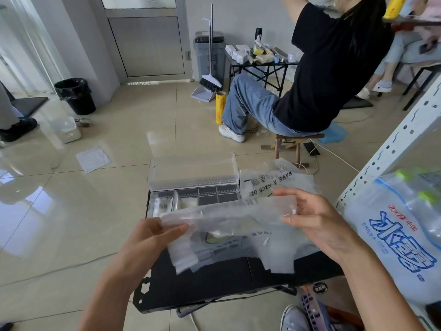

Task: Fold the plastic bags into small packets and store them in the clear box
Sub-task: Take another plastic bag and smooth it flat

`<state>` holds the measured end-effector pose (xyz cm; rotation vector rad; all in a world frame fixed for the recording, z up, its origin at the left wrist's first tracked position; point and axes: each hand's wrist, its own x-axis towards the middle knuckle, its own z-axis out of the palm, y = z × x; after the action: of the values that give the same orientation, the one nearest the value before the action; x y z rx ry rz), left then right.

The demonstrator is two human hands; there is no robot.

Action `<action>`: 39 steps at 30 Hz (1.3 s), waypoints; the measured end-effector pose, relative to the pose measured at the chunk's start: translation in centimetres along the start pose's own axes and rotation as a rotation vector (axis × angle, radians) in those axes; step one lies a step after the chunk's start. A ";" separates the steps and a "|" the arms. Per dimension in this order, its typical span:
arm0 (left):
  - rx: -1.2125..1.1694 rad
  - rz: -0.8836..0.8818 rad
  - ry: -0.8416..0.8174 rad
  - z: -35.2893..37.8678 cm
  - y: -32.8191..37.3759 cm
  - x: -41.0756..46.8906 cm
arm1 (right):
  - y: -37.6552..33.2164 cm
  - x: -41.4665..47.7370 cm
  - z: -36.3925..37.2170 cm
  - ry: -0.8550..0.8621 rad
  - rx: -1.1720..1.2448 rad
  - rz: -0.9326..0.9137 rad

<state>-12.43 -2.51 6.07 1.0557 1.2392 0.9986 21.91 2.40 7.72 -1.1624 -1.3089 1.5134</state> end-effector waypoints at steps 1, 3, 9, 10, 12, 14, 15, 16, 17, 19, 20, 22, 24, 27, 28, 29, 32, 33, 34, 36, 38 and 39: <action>0.016 0.002 0.013 0.1 0.0 -0.1 | 0.0 0.0 0.0 0.016 0.040 0.017; -0.049 0.017 0.038 0.4 0.5 -0.2 | 0.0 0.1 0.0 0.045 0.040 0.046; -0.184 -0.019 0.031 0.7 1.3 -0.7 | 0.6 0.2 0.7 0.119 -0.186 0.084; -0.192 -0.028 0.020 0.7 1.3 -0.8 | 0.7 0.2 0.7 0.133 -0.183 0.070; -0.167 -0.027 0.016 0.5 1.1 -0.8 | 0.7 0.2 0.5 0.129 -0.043 0.059; -0.148 -0.014 0.042 0.1 0.8 -0.8 | 0.6 0.0 0.0 0.061 0.118 0.113; -0.147 -0.007 0.052 0.1 0.8 -0.8 | 0.3 -0.4 0.0 0.001 0.131 0.126; -0.145 0.001 0.060 0.2 0.8 -0.9 | 0.3 -0.7 0.0 -0.044 0.097 0.131; -0.143 0.010 0.060 0.3 0.9 -0.9 | 0.4 -0.9 0.0 -0.054 0.030 0.140; -0.164 0.005 0.060 0.4 1.1 -1.0 | 0.8 -1.2 0.2 -0.010 -0.044 0.145; -0.195 -0.021 0.058 0.4 1.1 -0.9 | 0.9 -1.2 0.2 0.016 -0.023 0.145; -0.257 -0.070 0.033 0.2 0.9 -1.0 | 0.5 -1.4 0.5 0.056 0.038 0.154; -0.259 -0.078 -0.010 0.3 0.9 -1.3 | 0.1 -1.5 0.7 0.078 0.078 0.162; -0.216 -0.088 -0.005 0.6 0.6 -1.5 | 0.4 -1.5 0.6 0.112 0.095 0.198; -0.206 -0.090 0.012 0.7 0.6 -1.5 | 0.5 -1.5 0.6 0.120 0.091 0.212; -0.200 -0.094 0.032 0.7 0.5 -1.5 | 0.6 -1.5 0.7 0.129 0.091 0.222; -0.201 -0.117 0.061 0.7 0.6 -1.2 | 0.4 -1.7 0.7 0.105 0.107 0.252; -0.201 -0.123 0.044 0.7 0.7 -1.3 | 0.3 -1.8 0.7 0.077 0.111 0.264; -0.193 -0.126 0.023 0.7 0.8 -1.4 | 0.3 -1.9 0.6 0.050 0.108 0.272; -0.162 -0.109 0.001 0.6 0.8 -1.6 | 0.3 -2.1 0.4 0.021 0.074 0.281; -0.128 -0.085 0.023 0.4 0.7 -1.6 | 0.3 -2.1 0.4 0.017 0.019 0.280; -0.122 -0.077 0.045 0.2 0.5 -1.6 | 0.3 -2.1 0.4 0.026 -0.004 0.279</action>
<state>-12.34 -3.91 6.96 0.8894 1.2302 1.0300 22.05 0.27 7.74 -1.4076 -1.1691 1.6868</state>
